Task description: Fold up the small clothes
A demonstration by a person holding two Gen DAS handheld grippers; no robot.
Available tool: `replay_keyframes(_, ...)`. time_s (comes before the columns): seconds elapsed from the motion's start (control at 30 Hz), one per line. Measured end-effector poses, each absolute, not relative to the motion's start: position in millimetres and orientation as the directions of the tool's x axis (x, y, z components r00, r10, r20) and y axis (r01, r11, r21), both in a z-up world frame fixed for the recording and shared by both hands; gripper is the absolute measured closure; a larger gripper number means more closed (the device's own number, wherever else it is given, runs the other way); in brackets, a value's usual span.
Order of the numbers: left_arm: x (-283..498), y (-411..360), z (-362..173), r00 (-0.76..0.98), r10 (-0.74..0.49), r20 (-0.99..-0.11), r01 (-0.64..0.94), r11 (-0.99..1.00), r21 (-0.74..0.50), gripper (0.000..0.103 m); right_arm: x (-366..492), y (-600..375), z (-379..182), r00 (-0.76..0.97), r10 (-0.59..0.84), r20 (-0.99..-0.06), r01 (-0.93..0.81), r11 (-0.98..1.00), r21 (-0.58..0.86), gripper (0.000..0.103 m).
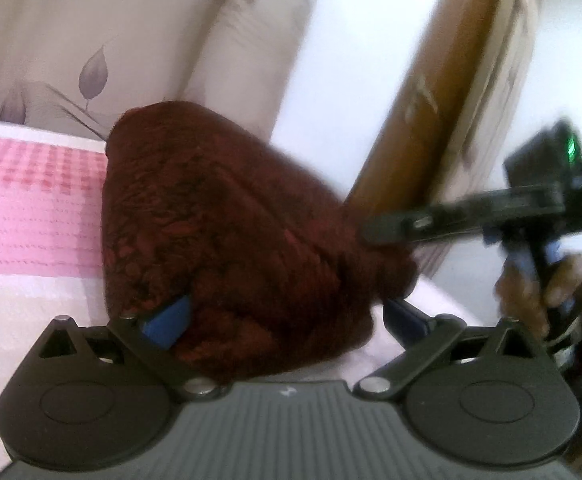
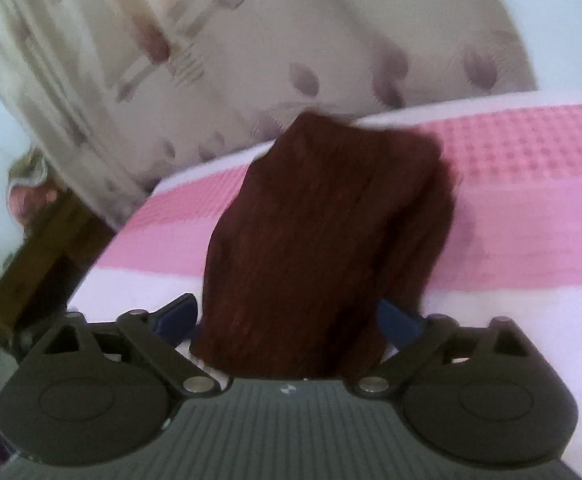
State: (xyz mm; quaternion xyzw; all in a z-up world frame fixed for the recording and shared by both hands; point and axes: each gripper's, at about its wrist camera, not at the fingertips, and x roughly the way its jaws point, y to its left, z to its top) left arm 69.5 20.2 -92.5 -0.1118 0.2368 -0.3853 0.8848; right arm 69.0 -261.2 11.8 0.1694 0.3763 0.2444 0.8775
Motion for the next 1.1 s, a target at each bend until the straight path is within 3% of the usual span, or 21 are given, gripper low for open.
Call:
replay_keyframes(0.03, 68, 18, -92, 0.591, -0.728, -0.346, 0.636, 0.685, -0.355, 0.000, 63, -254, 11, 0.613, 0.547, -0.570, -0.336, 0.833, 0.439, 0.078)
replay_keyframes(0.07, 67, 16, -91, 0.592, -0.721, -0.360, 0.645, 0.692, -0.324, 0.000, 59, -248, 12, 0.624, 0.529, -0.574, -0.359, 0.847, 0.391, 0.091)
replay_keyframes(0.2, 64, 15, -92, 0.607, -0.663, -0.438, 0.635, 0.736, -0.235, 0.000, 58, -270, 15, 0.697, 0.494, -0.520, -0.339, 0.866, 0.368, 0.091)
replay_keyframes(0.3, 82, 34, -100, 0.588, -0.647, -0.485, 0.537, 0.761, -0.364, 0.001, 59, -290, -4, 0.715, 0.477, -0.512, -0.281, 0.866, 0.414, 0.091)
replay_keyframes(0.33, 88, 44, -101, 0.597, -0.643, -0.480, 0.484, 0.766, -0.423, 0.001, 56, -292, -13, 0.710, 0.477, -0.518, -0.265, 0.862, 0.431, 0.091)
replay_keyframes(0.4, 84, 62, -100, 0.625, -0.678, -0.386, 0.467, 0.721, -0.511, 0.001, 49, -303, -34, 0.703, 0.508, -0.497, -0.229, 0.824, 0.519, 0.090)
replay_keyframes(0.47, 71, 67, -95, 0.634, -0.709, -0.309, 0.520, 0.687, -0.507, 0.001, 43, -320, -50, 0.687, 0.631, -0.359, -0.230, 0.659, 0.716, 0.089)
replay_keyframes(0.57, 53, 50, -91, 0.615, -0.723, -0.315, 0.617, 0.690, -0.379, 0.001, 35, -320, -48, 0.707, 0.620, -0.342, -0.232, 0.659, 0.715, 0.078)
replay_keyframes(0.6, 51, 41, -91, 0.614, -0.708, -0.350, 0.629, 0.706, -0.324, 0.001, 34, -313, -43, 0.710, 0.612, -0.348, -0.253, 0.683, 0.685, 0.069)
replay_keyframes(0.63, 49, 32, -91, 0.609, -0.699, -0.375, 0.644, 0.712, -0.281, 0.001, 30, -308, -37, 0.716, 0.601, -0.355, -0.265, 0.704, 0.658, 0.048)
replay_keyframes(0.7, 44, 19, -89, 0.629, -0.686, -0.367, 0.663, 0.719, -0.207, 0.001, 23, -298, -27, 0.720, 0.592, -0.362, -0.308, 0.741, 0.597, 0.032)
replay_keyframes(0.73, 44, 13, -90, 0.638, -0.662, -0.392, 0.660, 0.733, -0.164, 0.002, 22, -289, -21, 0.714, 0.587, -0.381, -0.333, 0.764, 0.553, 0.034)
replay_keyframes(0.77, 48, 5, -91, 0.631, -0.640, -0.439, 0.659, 0.741, -0.132, 0.012, 21, -279, -19, 0.697, 0.582, -0.420, -0.352, 0.787, 0.506, 0.036)
replay_keyframes(0.8, 53, 1, -92, 0.625, -0.628, -0.463, 0.657, 0.744, -0.122, 0.017, 20, -270, -20, 0.683, 0.571, -0.455, -0.367, 0.807, 0.463, 0.052)
replay_keyframes(0.83, 56, 0, -92, 0.635, -0.615, -0.468, 0.653, 0.751, -0.102, 0.027, 19, -261, -21, 0.687, 0.551, -0.473, -0.379, 0.828, 0.414, 0.079)
replay_keyframes(0.87, 55, 0, -93, 0.643, -0.605, -0.470, 0.652, 0.754, -0.080, 0.044, 19, -258, -21, 0.705, 0.528, -0.473, -0.377, 0.845, 0.380, 0.079)
replay_keyframes(0.97, 65, 9, -92, 0.661, -0.562, -0.497, 0.617, 0.784, -0.066, 0.067, 23, -276, -4, 0.736, 0.570, -0.366, -0.381, 0.795, 0.471, 0.083)
replay_keyframes(1.1, 74, 29, -98, 0.646, -0.554, -0.525, 0.560, 0.811, -0.166, 0.067, 36, -295, 7, 0.724, 0.647, -0.240, -0.370, 0.658, 0.656, 0.083)
